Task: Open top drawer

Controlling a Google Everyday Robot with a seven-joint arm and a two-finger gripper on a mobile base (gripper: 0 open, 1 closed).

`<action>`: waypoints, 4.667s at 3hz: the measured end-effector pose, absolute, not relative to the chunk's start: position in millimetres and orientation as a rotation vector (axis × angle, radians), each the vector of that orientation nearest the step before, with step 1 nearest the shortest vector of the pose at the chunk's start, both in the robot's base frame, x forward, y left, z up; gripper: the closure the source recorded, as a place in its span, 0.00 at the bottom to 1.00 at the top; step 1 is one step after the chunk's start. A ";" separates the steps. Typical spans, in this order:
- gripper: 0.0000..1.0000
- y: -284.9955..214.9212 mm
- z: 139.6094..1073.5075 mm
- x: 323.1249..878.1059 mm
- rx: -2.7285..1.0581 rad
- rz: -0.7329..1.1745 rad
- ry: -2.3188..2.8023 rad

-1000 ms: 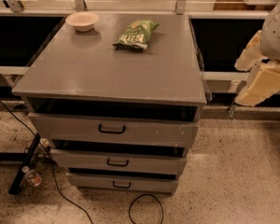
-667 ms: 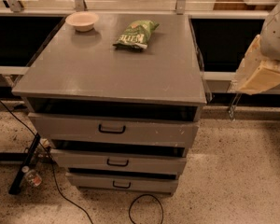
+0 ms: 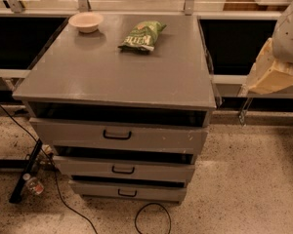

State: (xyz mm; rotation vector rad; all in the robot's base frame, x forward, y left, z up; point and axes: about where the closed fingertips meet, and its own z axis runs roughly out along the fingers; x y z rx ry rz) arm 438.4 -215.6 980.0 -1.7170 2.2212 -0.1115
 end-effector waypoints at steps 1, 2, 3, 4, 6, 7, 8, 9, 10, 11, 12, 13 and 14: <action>1.00 -215.5 980.8 438.6 -1.713 -0.116 2.220; 1.00 -216.5 970.5 436.9 -1.686 -0.115 2.227; 1.00 -220.1 959.5 435.8 -1.662 -0.095 2.235; 1.00 -223.2 948.5 436.1 -1.651 -0.074 2.247; 1.00 -213.3 888.3 463.1 -1.729 -0.007 2.318; 1.00 -213.1 887.7 463.2 -1.728 -0.005 2.318; 1.00 -207.8 873.9 465.9 -1.665 0.051 2.303; 1.00 -203.3 864.7 463.9 -1.584 0.093 2.248; 1.00 -190.5 864.6 448.0 -1.587 0.055 2.130; 1.00 -190.1 860.6 447.4 -1.585 0.060 2.135; 1.00 -189.4 851.5 446.8 -1.573 0.076 2.154; 1.00 -186.3 838.1 446.2 -1.579 0.106 2.169; 1.00 -176.3 815.7 446.2 -1.618 0.149 2.190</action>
Offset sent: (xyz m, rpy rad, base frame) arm -0.0035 -0.0030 -0.0288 0.0231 -0.0042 -0.0422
